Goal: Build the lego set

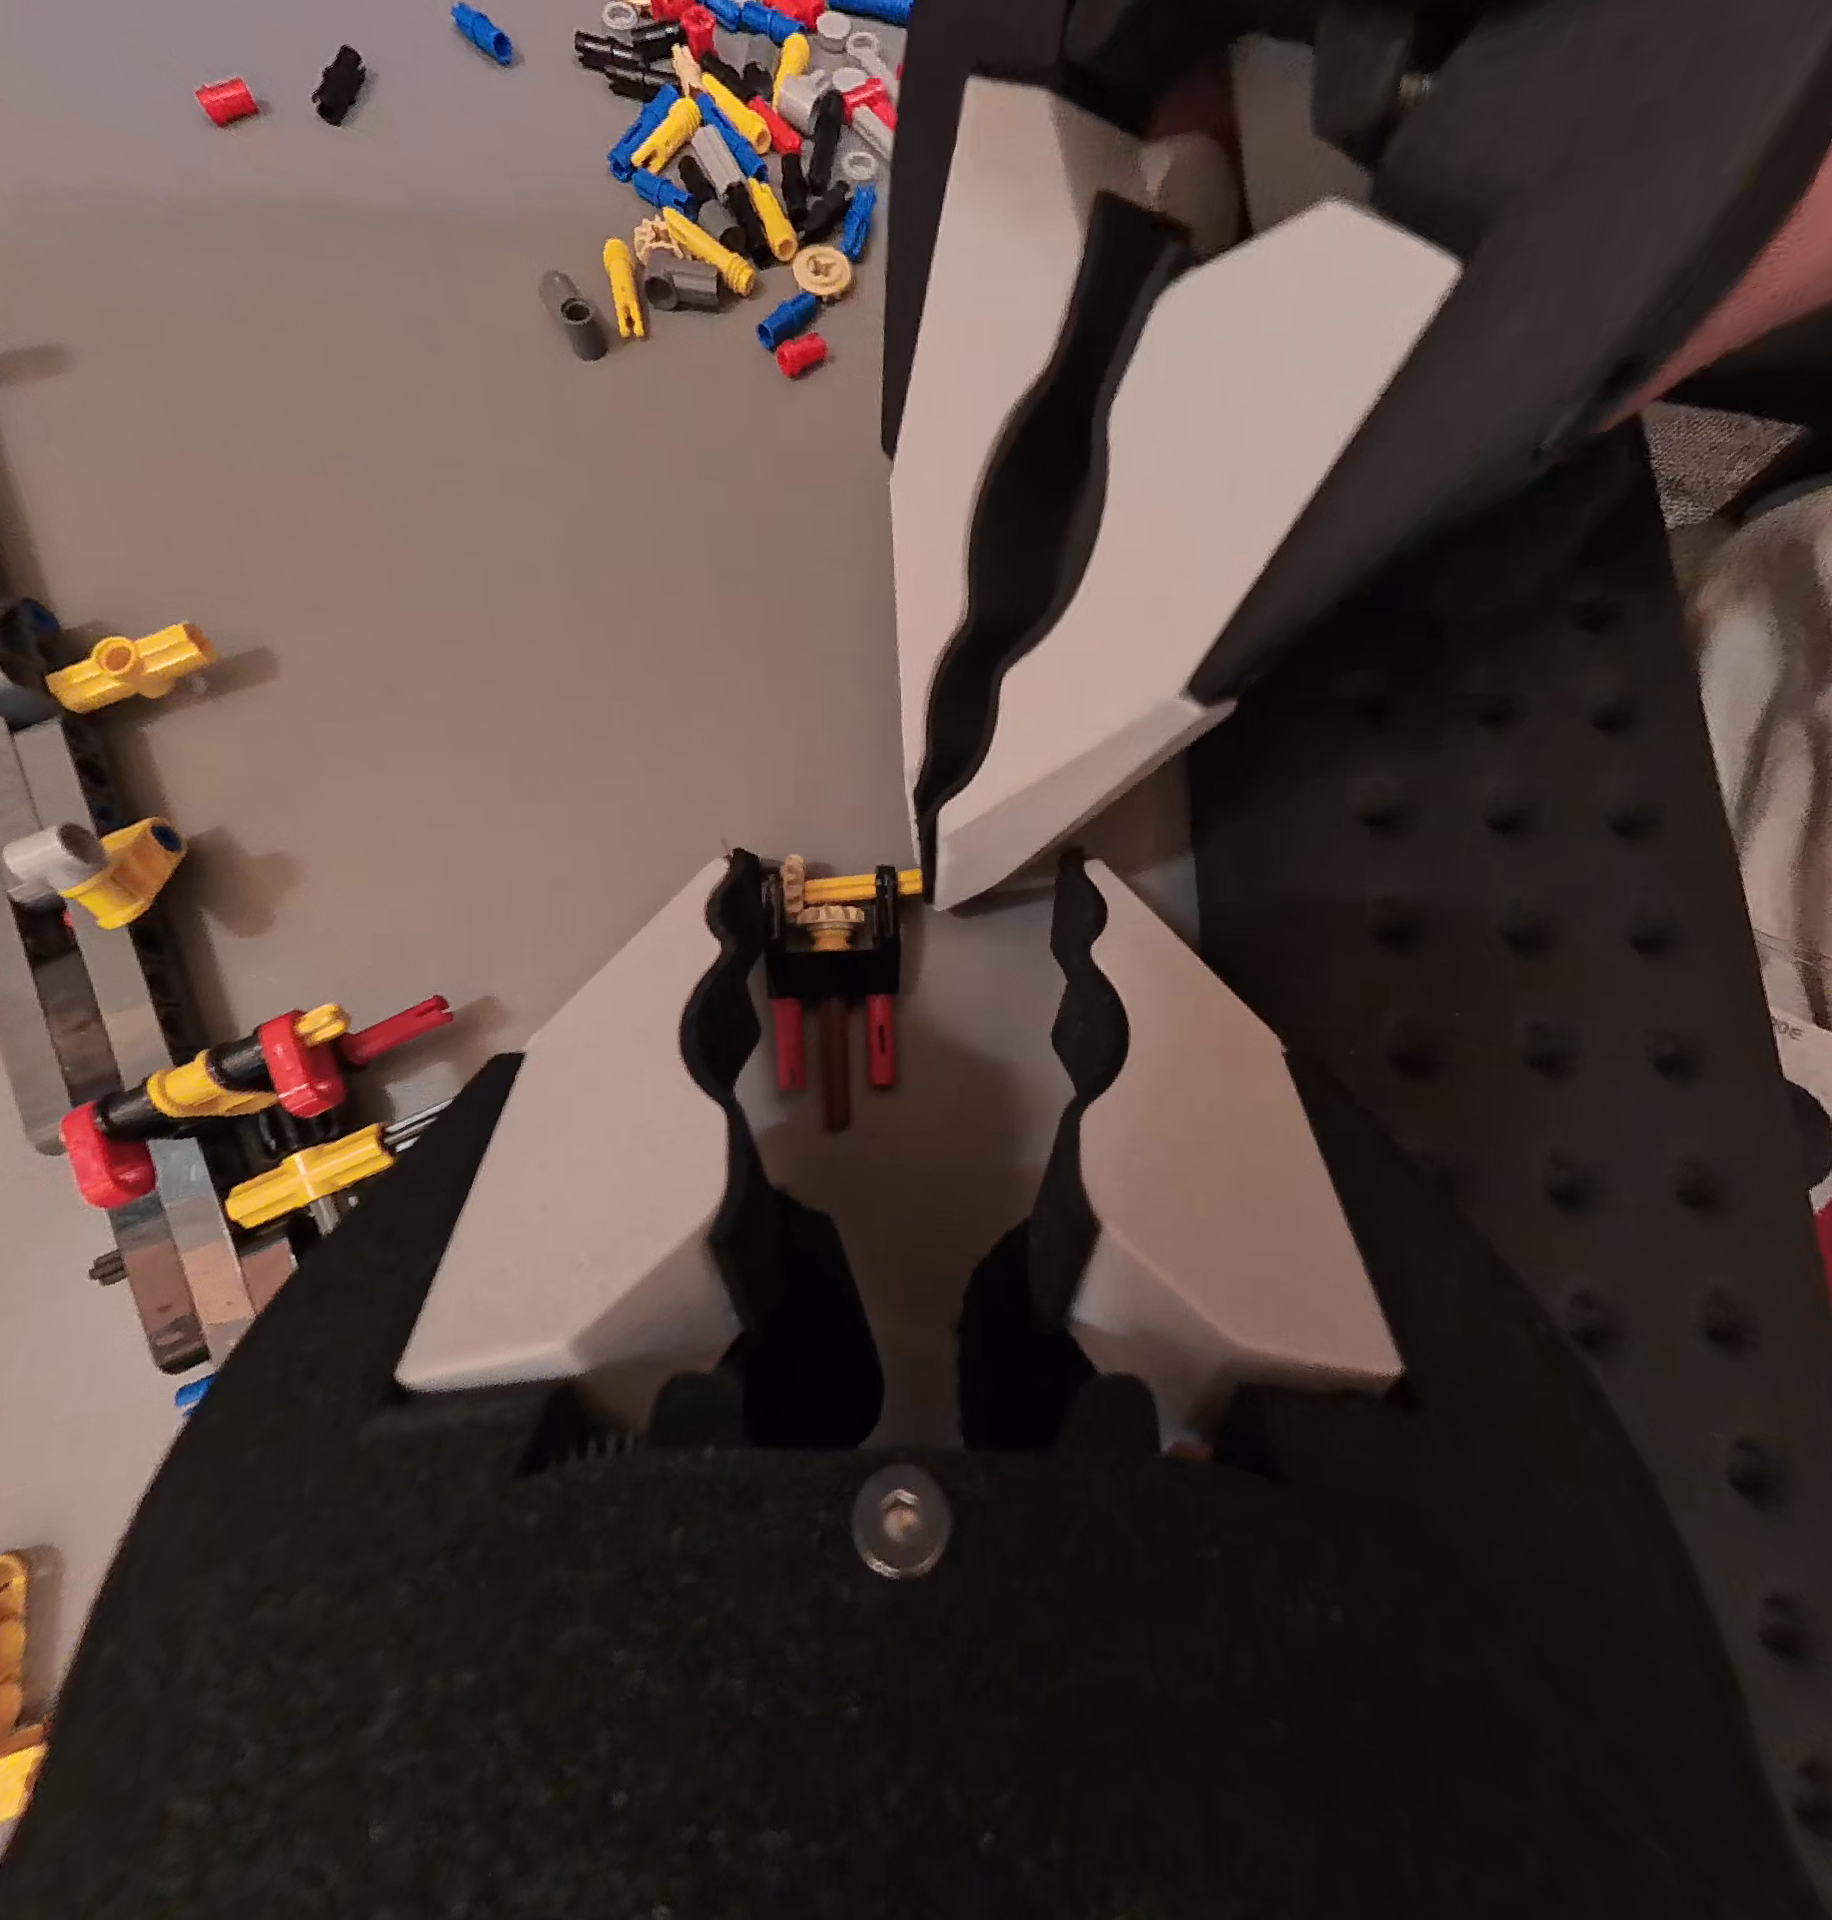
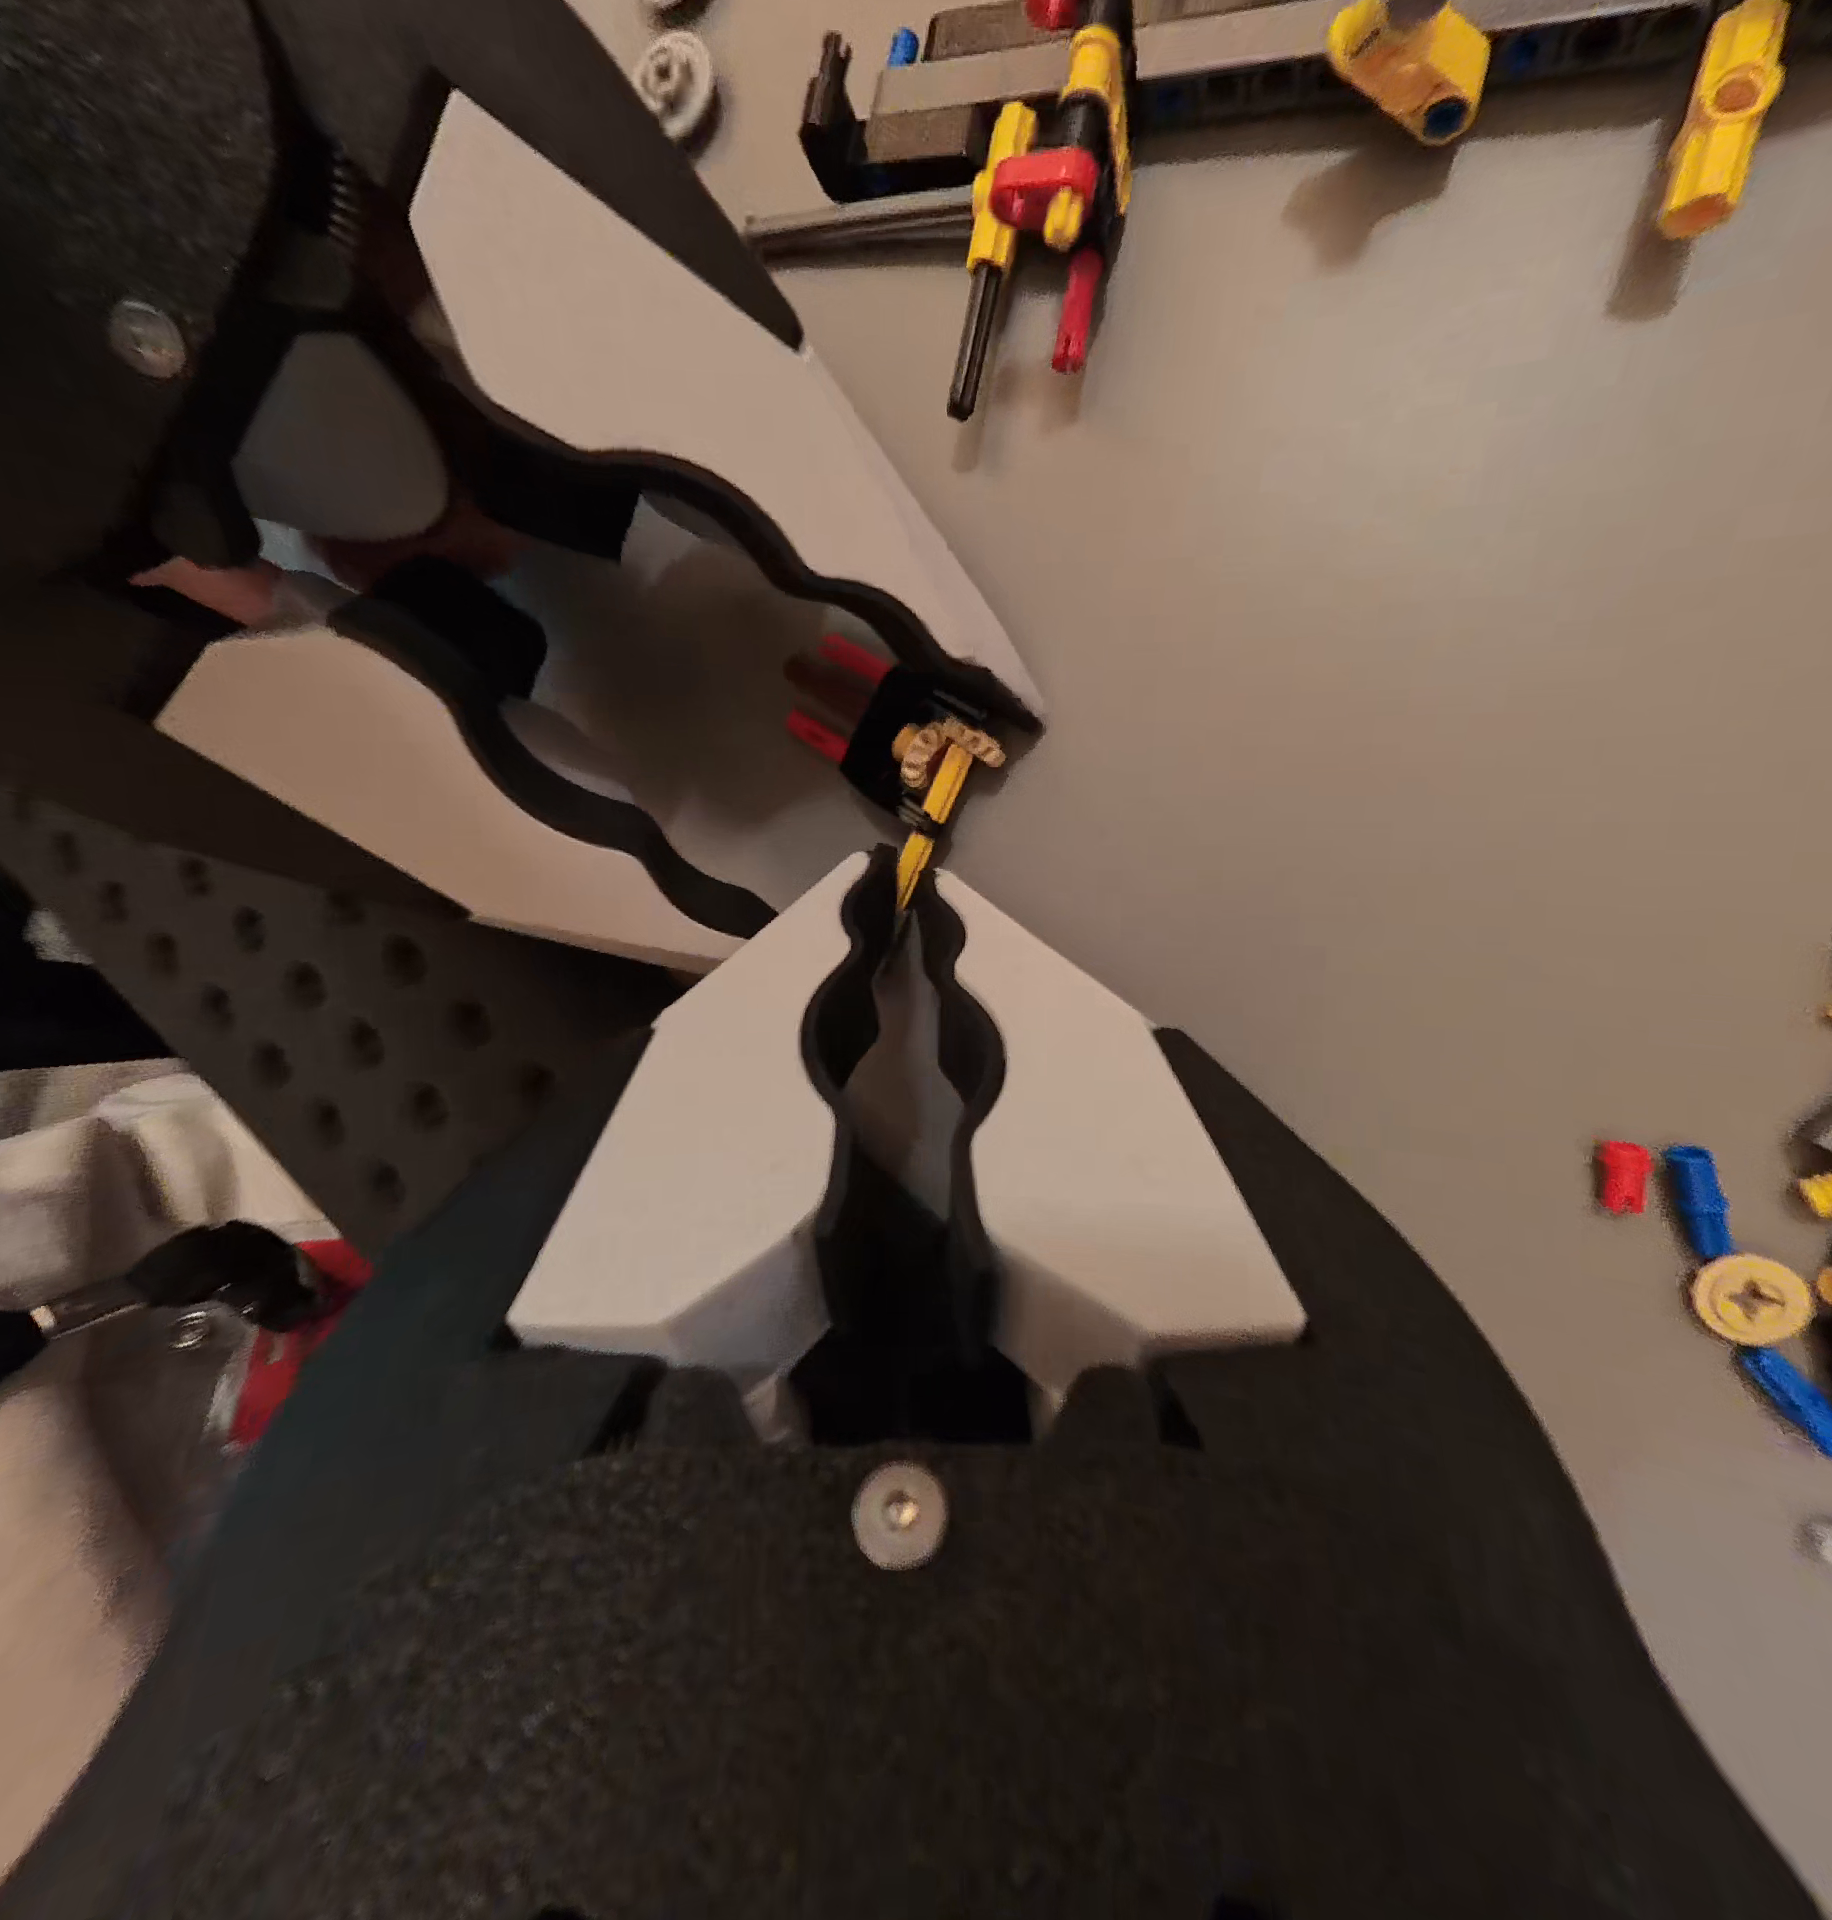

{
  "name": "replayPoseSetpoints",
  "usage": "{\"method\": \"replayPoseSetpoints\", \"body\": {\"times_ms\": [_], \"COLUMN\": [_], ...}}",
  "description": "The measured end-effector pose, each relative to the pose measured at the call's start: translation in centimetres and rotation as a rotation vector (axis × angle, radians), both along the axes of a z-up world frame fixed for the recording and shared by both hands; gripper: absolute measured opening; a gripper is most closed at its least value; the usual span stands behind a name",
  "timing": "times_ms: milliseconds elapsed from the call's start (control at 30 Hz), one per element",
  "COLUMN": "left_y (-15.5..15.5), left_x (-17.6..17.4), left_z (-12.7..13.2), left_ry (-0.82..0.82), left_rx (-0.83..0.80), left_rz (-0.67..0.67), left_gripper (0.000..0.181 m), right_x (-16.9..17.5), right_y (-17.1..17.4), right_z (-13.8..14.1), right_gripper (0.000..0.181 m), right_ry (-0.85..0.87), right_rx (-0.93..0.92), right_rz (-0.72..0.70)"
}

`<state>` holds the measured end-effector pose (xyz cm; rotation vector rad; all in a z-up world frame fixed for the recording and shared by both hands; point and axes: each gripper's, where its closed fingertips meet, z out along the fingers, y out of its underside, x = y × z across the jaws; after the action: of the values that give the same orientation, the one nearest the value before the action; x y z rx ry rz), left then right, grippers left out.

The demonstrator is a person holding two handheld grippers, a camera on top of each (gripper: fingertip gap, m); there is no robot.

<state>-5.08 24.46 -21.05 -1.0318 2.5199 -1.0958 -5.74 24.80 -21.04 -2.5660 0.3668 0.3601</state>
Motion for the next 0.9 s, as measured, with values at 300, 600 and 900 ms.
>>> {"method": "replayPoseSetpoints", "body": {"times_ms": [300,600,900], "left_y": [0.23,0.18,0.22], "left_x": [0.08,-0.02,-0.11], "left_z": [-0.04,-0.03,0.02], "left_ry": [-0.022,-0.034,-0.026], "left_rx": [-0.003,-0.024,-0.035], "left_rz": [0.009,-0.016,-0.035], "left_gripper": [0.054,0.054,0.054], "right_x": [0.44,0.32,0.16], "right_y": [0.02,0.05,0.07], "right_z": [-0.02,-0.04,0.17], "right_gripper": [0.003,0.003,0.004], "right_ry": [-0.179,-0.218,-0.176], "right_rx": [-0.078,-0.054,-0.022], "right_rz": [-0.057,0.094,0.219]}}
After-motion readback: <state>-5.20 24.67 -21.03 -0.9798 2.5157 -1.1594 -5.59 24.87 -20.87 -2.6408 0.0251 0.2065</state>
